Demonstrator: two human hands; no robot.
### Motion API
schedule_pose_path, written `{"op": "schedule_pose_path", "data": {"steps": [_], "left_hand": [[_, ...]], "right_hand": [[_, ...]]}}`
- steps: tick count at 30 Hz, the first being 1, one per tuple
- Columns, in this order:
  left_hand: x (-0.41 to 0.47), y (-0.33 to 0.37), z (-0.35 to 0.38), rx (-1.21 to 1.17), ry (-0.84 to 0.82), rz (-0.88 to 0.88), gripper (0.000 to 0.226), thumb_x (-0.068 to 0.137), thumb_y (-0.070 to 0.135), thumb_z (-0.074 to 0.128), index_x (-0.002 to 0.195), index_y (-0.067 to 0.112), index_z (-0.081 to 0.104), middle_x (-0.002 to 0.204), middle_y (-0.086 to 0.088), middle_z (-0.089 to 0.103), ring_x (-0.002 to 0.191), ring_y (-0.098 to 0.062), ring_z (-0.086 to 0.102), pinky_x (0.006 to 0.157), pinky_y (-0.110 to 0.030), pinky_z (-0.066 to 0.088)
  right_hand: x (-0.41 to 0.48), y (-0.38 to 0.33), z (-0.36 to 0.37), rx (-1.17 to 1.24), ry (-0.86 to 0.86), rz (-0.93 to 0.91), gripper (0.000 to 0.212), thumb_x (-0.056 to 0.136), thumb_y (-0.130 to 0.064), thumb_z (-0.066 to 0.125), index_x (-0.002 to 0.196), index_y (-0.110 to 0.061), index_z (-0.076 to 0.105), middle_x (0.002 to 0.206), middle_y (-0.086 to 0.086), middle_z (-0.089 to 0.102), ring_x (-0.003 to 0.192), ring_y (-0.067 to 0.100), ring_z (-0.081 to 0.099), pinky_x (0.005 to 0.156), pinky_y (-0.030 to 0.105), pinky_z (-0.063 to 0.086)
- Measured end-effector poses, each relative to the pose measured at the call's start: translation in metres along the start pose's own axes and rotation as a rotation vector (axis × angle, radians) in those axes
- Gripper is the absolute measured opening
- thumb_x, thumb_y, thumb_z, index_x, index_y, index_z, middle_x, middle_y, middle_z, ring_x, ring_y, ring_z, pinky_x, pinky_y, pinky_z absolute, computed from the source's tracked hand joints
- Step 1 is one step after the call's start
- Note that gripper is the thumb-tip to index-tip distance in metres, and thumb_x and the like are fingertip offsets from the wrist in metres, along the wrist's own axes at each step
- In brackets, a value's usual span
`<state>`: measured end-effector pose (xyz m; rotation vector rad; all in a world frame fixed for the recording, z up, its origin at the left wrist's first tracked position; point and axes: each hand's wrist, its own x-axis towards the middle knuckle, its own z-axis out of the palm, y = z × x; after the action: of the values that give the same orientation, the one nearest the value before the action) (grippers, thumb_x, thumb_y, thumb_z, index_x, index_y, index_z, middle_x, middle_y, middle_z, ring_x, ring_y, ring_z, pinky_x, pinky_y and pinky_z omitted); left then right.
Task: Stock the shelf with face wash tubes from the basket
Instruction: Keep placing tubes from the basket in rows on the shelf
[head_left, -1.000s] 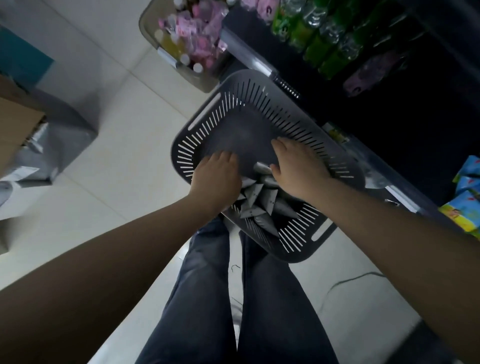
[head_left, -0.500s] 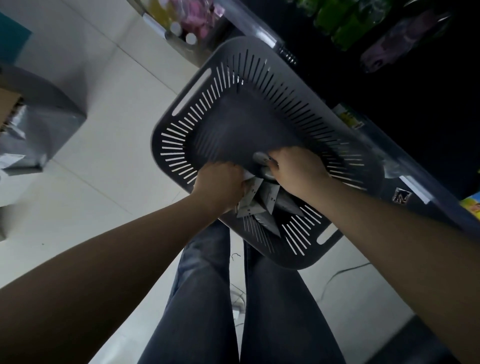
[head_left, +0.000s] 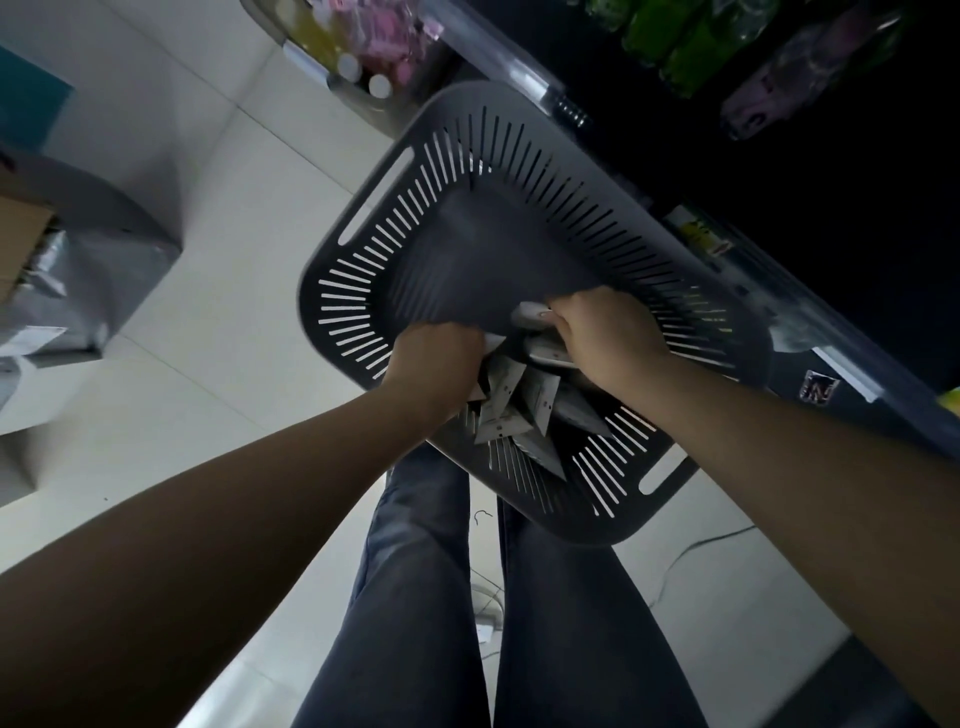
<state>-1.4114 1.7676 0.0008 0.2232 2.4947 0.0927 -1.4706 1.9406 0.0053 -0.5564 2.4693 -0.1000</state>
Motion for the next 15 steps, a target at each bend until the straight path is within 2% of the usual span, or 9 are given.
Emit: {"op": "schedule_pose_path", "data": {"steps": [4,9,12,15], "left_hand": [[-0.003,-0.003,-0.01,-0.011,0.03,-0.005,0.027,0.094,0.023,0.05,0.119,0.026,0.06,0.098,-0.005,0.069,0.09,-0.029,0.067,0.071,-0.033,0.048],[-0.009,-0.004,-0.028,0.009,0.035,-0.013,0.02,0.092,0.024,0.054,0.11,0.022,0.064,0.094,-0.004,0.069,0.088,-0.03,0.067,0.068,-0.035,0.049],[-0.014,-0.004,-0.045,-0.011,0.033,-0.021,0.027,0.089,0.016,0.053,0.111,0.025,0.064,0.095,-0.005,0.069,0.09,-0.031,0.067,0.066,-0.034,0.047],[-0.019,-0.006,-0.063,-0.07,0.042,-0.006,0.028,0.084,0.016,0.059,0.109,0.026,0.065,0.094,-0.005,0.07,0.09,-0.031,0.067,0.07,-0.036,0.052]], "right_hand": [[-0.004,-0.001,-0.012,0.026,0.023,-0.011,0.022,0.098,-0.018,0.047,0.103,-0.01,0.067,0.089,0.014,0.068,0.08,0.033,0.065,0.058,0.031,0.041],[-0.012,-0.006,-0.033,0.033,0.054,0.002,0.019,0.098,-0.017,0.048,0.1,-0.011,0.066,0.089,0.014,0.068,0.08,0.033,0.065,0.058,0.03,0.037],[-0.02,-0.01,-0.049,0.046,0.103,0.009,0.021,0.098,-0.018,0.047,0.099,-0.01,0.067,0.088,0.014,0.069,0.079,0.032,0.065,0.057,0.029,0.036],[-0.032,-0.015,-0.068,0.058,0.148,0.017,0.025,0.1,-0.02,0.044,0.101,-0.01,0.067,0.088,0.013,0.069,0.078,0.03,0.065,0.056,0.028,0.036]]}}
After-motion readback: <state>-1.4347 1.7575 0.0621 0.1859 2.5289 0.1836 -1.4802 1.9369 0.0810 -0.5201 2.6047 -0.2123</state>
